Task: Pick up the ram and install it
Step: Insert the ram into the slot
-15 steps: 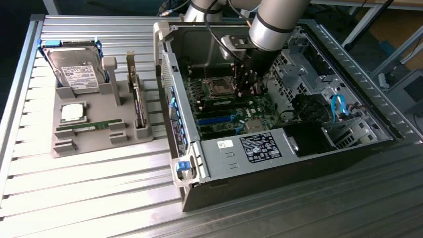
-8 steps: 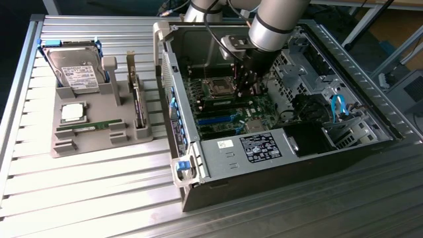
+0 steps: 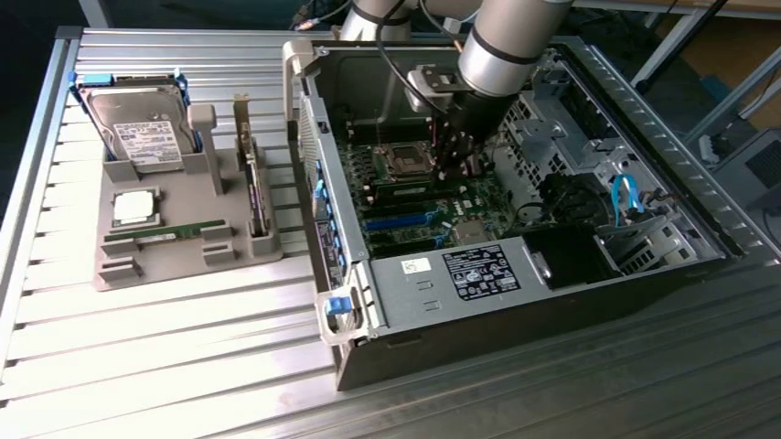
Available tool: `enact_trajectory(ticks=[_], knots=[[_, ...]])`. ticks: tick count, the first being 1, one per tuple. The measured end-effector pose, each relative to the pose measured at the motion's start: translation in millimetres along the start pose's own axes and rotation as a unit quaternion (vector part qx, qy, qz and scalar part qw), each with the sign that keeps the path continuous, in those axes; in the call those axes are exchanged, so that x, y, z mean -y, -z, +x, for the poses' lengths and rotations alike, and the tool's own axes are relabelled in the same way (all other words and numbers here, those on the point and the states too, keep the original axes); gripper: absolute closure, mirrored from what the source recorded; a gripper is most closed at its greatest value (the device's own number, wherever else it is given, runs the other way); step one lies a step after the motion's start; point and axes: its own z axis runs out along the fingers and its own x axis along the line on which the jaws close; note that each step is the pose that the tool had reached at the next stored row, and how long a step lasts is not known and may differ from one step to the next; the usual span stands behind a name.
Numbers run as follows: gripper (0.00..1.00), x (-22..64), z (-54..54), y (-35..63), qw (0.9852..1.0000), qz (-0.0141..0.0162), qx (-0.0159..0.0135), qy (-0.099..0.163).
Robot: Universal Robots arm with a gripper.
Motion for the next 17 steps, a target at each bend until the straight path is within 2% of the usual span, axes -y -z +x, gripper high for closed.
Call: enact_trajectory(ticks=[17], knots=[[0.87,0.0,-0.1,-0.2,1.0000,-0.0001,0.0001,0.000]])
